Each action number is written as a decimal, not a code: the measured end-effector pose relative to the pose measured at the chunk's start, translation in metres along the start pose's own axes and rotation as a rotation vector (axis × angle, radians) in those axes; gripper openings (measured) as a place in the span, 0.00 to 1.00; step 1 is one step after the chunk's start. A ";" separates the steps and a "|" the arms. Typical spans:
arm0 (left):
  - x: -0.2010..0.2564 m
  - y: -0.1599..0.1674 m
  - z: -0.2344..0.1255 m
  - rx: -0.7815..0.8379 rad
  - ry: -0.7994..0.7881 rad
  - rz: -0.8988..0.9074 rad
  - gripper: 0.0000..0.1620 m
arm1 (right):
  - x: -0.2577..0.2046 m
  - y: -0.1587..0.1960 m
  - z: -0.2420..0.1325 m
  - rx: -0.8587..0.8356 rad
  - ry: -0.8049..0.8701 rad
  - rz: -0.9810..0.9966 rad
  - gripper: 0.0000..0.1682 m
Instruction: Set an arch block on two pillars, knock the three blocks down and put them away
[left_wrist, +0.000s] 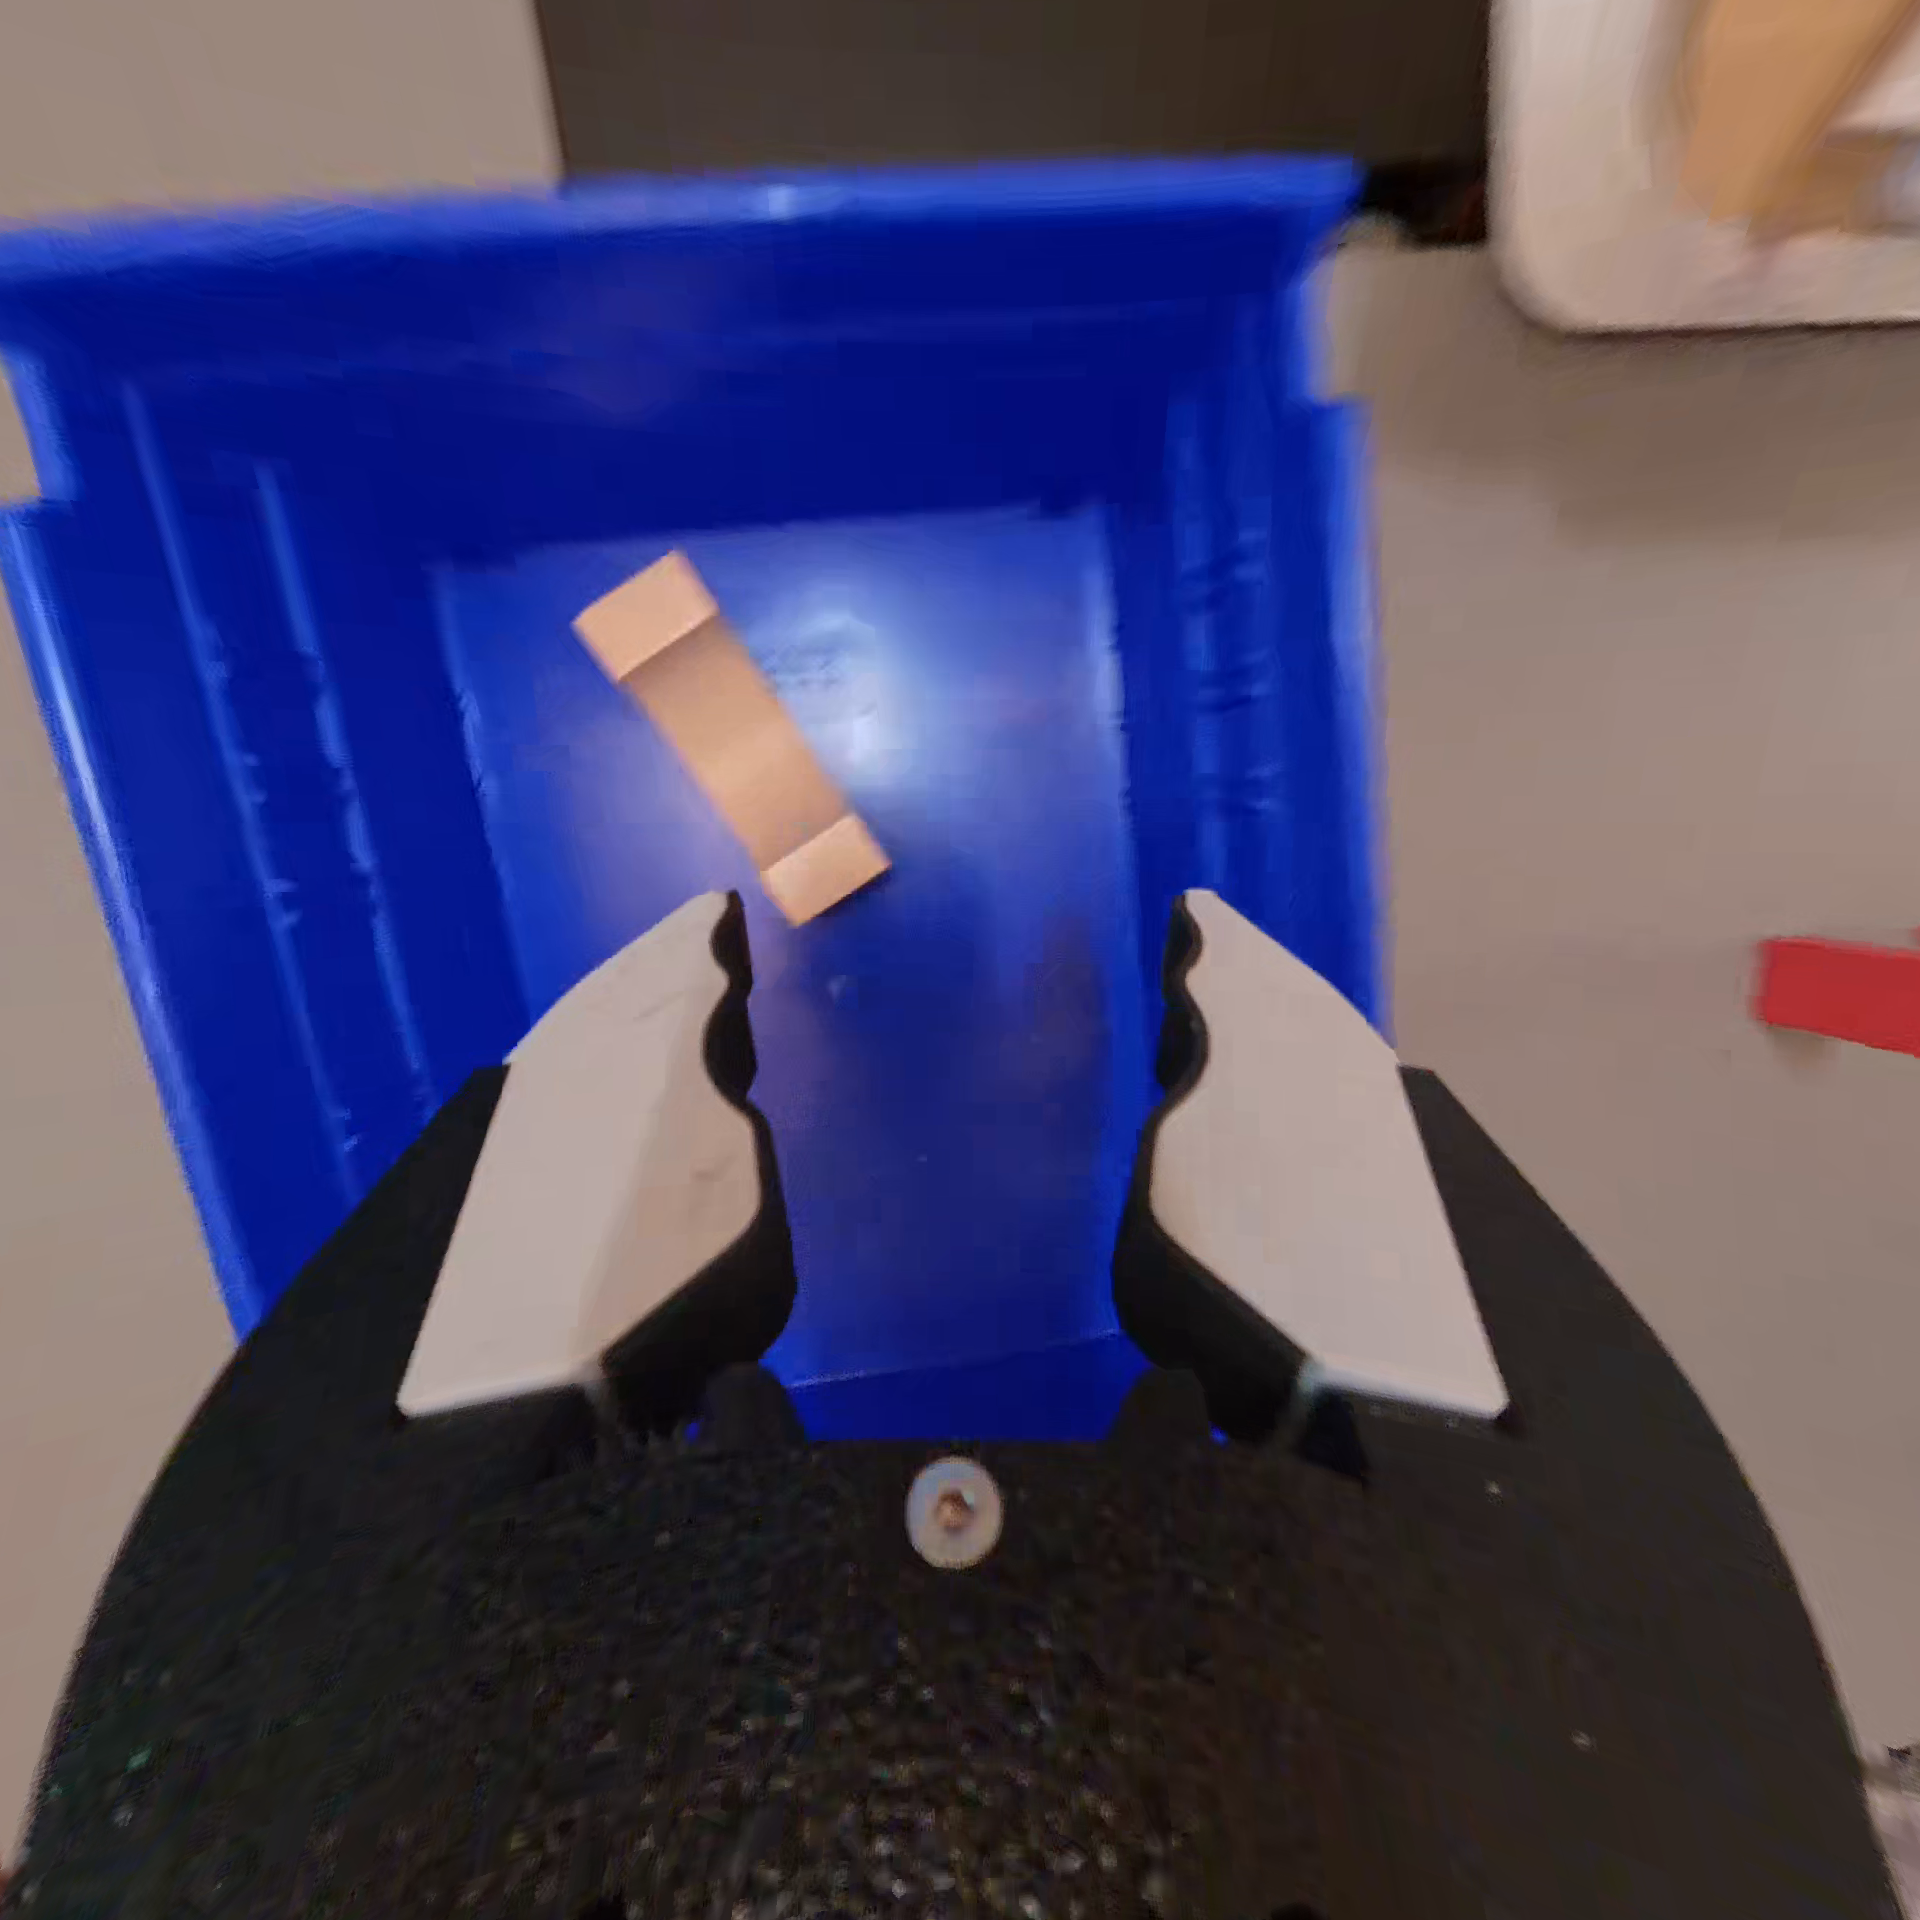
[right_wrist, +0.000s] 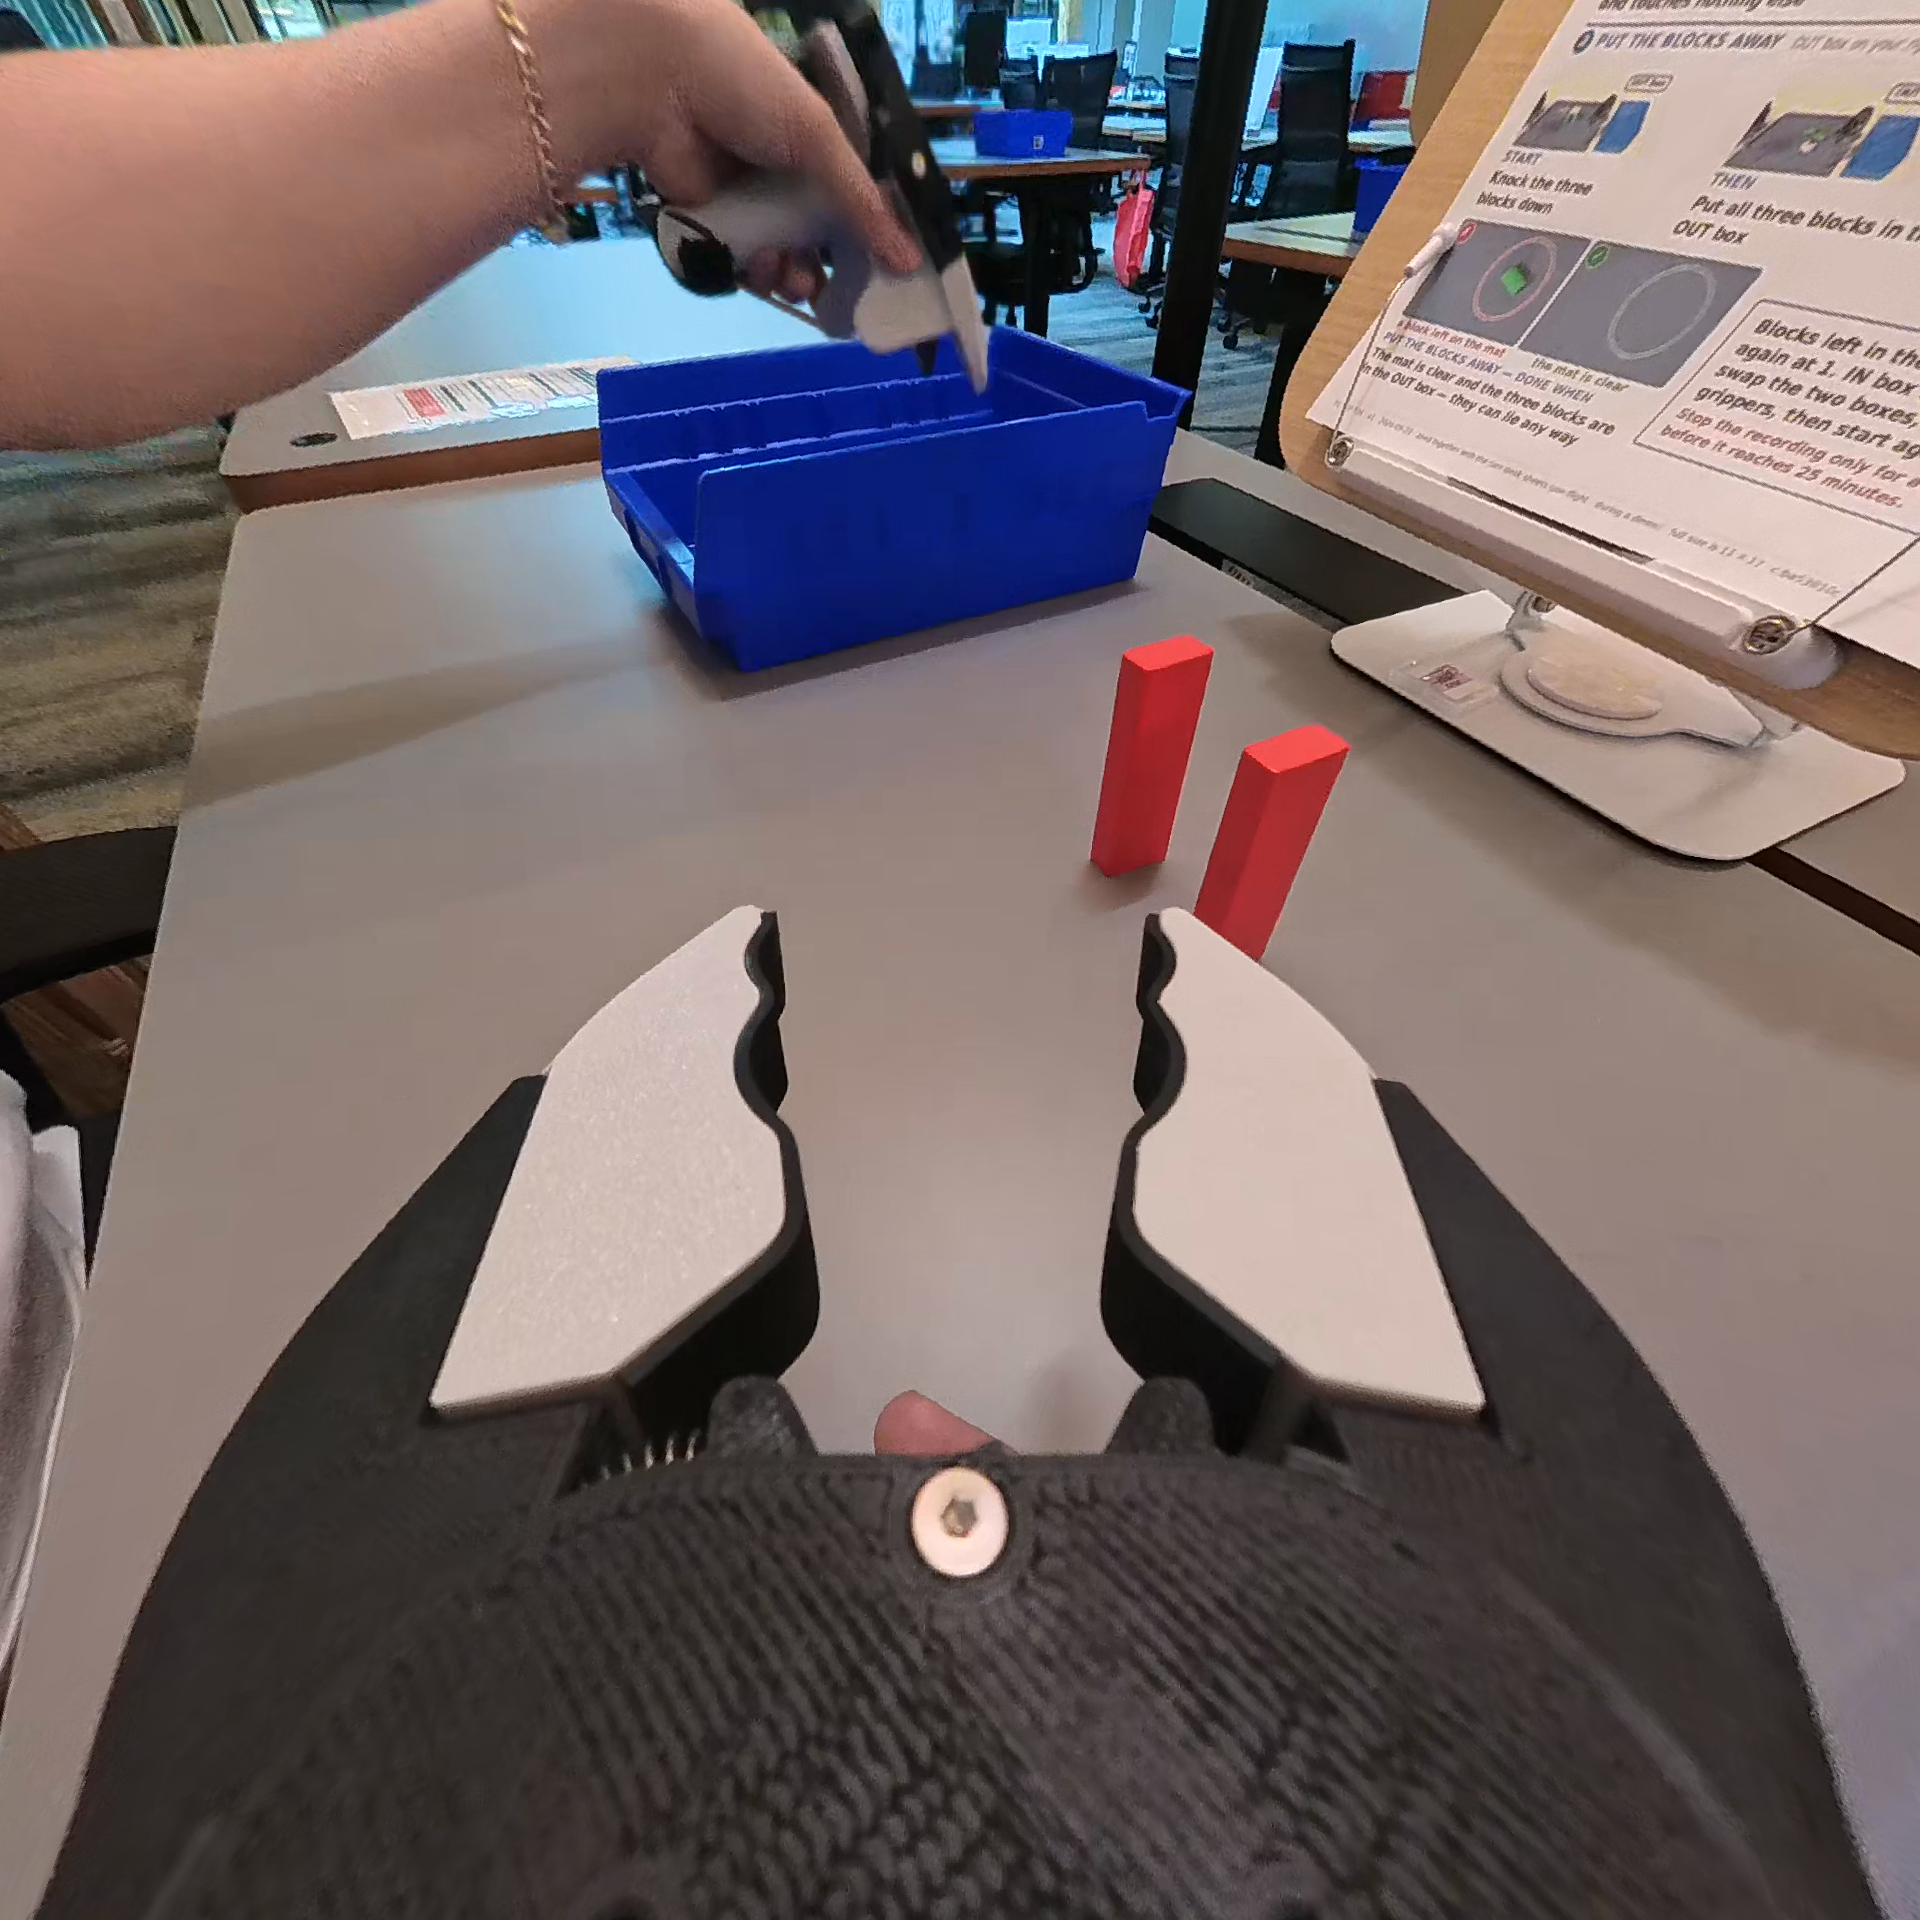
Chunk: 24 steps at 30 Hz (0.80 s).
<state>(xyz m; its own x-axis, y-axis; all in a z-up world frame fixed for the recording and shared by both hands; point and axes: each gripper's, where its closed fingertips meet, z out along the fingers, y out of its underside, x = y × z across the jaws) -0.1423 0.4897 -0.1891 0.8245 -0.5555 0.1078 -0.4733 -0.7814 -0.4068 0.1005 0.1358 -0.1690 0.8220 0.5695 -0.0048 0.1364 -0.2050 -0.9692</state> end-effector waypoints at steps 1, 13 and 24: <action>-0.012 0.007 0.010 -0.047 -0.024 -0.033 0.47 | -0.001 0.000 0.001 0.000 -0.002 0.001 0.39; -0.047 0.037 0.084 -0.154 -0.074 -0.256 0.38 | -0.006 0.008 0.006 -0.033 -0.009 0.006 0.39; -0.039 0.042 0.064 -0.051 0.015 0.052 0.22 | -0.004 -0.005 0.014 -0.009 0.010 -0.013 0.39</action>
<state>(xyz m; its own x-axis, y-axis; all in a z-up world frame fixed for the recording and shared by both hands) -0.1744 0.4968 -0.2685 0.7936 -0.6000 0.1014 -0.5312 -0.7644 -0.3654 0.0890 0.1455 -0.1673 0.8256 0.5641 0.0103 0.1519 -0.2047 -0.9670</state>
